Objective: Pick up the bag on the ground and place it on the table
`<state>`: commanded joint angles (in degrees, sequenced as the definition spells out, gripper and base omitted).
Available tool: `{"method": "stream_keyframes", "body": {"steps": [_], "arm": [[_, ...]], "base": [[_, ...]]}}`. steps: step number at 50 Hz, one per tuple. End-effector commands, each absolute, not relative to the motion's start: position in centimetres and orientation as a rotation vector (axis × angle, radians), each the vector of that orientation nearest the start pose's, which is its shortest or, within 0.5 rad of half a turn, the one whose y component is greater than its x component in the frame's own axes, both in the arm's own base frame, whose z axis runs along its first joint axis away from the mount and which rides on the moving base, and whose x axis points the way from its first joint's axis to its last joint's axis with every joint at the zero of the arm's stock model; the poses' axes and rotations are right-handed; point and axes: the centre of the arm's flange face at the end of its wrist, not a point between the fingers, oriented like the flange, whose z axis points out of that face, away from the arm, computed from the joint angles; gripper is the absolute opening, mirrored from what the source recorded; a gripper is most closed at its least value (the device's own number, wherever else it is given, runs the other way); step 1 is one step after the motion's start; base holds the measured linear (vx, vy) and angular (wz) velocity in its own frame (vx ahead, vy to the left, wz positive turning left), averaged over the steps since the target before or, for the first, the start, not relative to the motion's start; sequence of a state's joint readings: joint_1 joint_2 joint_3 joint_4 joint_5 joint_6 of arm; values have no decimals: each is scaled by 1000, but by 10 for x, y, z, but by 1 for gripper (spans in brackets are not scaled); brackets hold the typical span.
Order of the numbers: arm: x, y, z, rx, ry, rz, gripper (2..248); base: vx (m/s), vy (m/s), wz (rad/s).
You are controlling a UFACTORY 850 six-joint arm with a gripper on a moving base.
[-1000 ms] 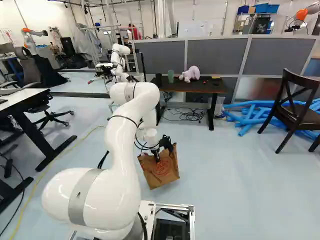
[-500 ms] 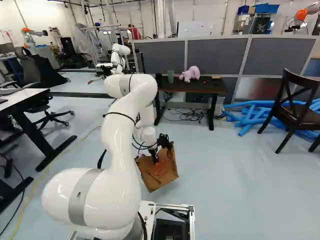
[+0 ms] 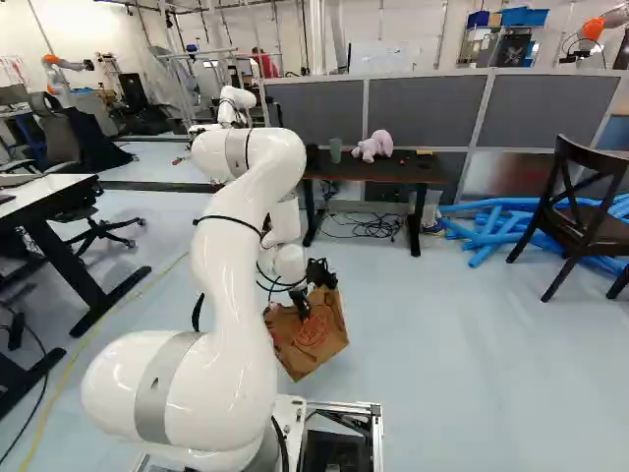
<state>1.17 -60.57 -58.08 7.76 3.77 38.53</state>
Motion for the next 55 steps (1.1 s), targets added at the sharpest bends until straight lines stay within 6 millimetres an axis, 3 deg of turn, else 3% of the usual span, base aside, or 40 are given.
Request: {"method": "stream_keyframes", "body": {"steps": [30,55], "arm": [[459,9,79,-2964,1040,-2,23],[442,9,117,-2970,1000,-32,23]], "base": [[0,0,0],[0,0,0]]}}
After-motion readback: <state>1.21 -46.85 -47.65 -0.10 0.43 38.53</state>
